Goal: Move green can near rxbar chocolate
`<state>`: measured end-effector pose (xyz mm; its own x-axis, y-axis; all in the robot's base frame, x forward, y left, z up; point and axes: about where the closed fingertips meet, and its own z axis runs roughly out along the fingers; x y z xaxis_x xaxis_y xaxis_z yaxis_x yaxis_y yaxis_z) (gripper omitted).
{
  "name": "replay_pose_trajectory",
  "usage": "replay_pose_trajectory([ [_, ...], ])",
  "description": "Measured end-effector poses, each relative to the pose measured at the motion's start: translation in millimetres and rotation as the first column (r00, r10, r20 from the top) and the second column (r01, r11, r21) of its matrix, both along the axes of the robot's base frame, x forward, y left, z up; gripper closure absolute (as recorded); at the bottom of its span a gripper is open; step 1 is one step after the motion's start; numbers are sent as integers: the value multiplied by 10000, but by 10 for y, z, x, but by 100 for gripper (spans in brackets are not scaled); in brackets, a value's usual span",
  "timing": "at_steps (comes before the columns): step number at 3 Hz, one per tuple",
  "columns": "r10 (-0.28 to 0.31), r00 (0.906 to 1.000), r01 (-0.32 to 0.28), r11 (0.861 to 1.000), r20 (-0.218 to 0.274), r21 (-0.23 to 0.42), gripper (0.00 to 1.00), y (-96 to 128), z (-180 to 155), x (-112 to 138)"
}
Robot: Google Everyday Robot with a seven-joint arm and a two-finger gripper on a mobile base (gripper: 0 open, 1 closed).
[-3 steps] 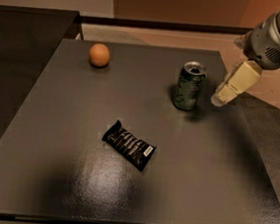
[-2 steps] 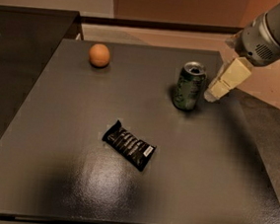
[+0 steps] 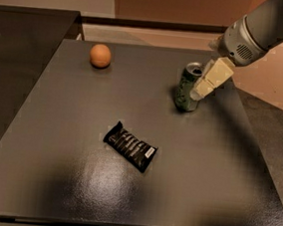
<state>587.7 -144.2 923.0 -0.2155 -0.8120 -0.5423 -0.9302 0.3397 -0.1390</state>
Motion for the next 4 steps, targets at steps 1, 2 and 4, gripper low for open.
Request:
replay_pose_trajectory([
  [1, 197, 9992, -193, 9998, -338, 99, 0, 90, -128, -9],
  [2, 285, 9976, -276, 9995, -632, 151, 16, 90, -201, -50],
  [4, 332, 9973, -295, 9980, -654, 565, 62, 133, -140, -227],
])
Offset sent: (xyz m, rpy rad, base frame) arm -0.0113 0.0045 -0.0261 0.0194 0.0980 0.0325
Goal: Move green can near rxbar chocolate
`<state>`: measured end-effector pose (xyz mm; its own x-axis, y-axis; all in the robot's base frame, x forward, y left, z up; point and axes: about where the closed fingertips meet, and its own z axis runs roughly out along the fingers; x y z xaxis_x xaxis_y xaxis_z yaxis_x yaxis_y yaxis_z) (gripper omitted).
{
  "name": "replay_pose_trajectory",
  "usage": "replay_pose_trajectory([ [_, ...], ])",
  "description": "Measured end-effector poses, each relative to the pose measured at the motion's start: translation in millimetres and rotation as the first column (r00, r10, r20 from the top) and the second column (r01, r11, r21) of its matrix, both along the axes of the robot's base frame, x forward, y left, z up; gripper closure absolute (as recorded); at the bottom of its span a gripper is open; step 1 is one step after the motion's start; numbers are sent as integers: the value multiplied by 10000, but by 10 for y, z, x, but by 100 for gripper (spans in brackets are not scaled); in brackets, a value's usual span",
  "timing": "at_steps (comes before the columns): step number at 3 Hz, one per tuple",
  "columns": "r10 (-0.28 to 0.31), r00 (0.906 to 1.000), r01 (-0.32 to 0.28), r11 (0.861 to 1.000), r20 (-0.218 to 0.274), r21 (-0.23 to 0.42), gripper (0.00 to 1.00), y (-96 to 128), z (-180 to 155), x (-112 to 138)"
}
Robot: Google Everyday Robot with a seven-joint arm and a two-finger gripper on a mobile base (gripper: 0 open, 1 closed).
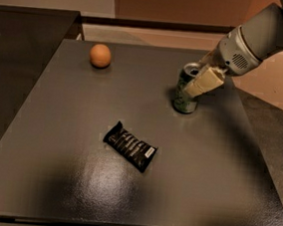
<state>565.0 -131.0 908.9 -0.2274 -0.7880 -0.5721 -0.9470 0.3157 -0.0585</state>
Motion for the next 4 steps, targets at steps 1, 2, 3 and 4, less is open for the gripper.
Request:
replay_pose_trajectory([
  [1, 320, 9994, -326, 9984, 128, 464, 86, 188, 116, -212],
  [2, 986, 9949, -1000, 9923, 230, 729, 100, 465, 251, -425],
  [3, 1737, 9848, -1735, 9822, 27, 719, 100, 746, 304, -590],
  [4, 2255, 9732, -2226, 9730, -444, 616, 100, 944, 237, -730],
])
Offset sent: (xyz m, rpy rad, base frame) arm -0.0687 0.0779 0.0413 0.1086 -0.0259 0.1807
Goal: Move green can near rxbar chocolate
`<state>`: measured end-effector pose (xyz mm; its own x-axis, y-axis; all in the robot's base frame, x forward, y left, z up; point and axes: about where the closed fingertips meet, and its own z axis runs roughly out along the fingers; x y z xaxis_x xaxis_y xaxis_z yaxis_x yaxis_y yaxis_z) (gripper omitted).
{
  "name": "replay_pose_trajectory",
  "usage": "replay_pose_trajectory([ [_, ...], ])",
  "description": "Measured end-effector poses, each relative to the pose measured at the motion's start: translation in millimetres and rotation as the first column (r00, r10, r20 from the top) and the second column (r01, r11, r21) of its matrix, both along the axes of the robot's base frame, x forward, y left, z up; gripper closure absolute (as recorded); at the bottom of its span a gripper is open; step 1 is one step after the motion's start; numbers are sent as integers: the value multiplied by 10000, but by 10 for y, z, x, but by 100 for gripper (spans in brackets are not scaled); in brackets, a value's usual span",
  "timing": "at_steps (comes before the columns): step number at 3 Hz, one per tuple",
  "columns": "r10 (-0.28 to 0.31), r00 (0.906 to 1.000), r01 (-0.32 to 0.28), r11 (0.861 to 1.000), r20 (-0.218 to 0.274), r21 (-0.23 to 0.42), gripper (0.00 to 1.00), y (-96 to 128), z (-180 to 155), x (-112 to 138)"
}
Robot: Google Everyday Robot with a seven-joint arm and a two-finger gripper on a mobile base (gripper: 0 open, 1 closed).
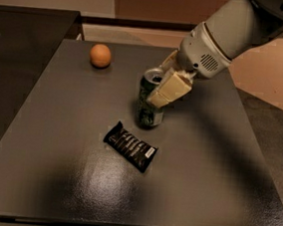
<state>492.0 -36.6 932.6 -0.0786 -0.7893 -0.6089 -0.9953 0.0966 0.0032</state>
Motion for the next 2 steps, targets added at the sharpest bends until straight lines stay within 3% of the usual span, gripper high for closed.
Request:
replay_pose_trajectory([
  [1, 14, 9997, -18, 9999, -262, -138, 100, 52, -92, -87],
  [2, -106, 9997, 100, 9995, -221, -299, 82, 83, -164, -160],
])
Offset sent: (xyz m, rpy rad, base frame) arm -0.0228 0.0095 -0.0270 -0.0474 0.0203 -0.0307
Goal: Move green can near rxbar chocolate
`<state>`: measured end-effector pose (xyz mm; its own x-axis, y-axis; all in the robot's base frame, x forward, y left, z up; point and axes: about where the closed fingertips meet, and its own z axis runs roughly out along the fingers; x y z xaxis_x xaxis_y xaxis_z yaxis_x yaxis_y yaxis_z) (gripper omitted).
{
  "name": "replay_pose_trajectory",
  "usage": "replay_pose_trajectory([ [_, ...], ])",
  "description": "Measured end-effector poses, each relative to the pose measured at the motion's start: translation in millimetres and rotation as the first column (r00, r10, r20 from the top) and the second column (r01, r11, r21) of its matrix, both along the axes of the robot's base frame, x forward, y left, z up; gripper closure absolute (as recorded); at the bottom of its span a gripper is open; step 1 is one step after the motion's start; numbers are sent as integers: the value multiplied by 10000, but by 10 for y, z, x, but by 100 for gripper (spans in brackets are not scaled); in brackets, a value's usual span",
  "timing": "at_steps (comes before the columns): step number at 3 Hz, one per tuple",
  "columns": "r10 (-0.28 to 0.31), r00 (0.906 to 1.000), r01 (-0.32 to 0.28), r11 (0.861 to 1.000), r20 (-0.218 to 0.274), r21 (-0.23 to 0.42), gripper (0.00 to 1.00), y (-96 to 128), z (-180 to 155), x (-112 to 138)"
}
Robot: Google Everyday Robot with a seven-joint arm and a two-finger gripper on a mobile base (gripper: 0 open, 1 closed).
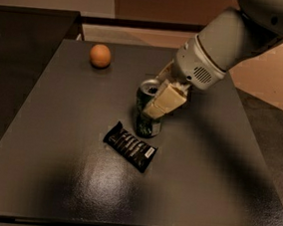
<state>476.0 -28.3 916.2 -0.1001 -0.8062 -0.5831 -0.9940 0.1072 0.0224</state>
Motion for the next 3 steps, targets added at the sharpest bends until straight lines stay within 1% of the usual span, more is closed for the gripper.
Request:
replay_pose_trajectory([
  [2, -348, 9989, 351, 9993, 316, -115, 36, 15, -89, -55],
  [3, -659, 9967, 667, 9976, 463, -169, 13, -17, -130, -21],
])
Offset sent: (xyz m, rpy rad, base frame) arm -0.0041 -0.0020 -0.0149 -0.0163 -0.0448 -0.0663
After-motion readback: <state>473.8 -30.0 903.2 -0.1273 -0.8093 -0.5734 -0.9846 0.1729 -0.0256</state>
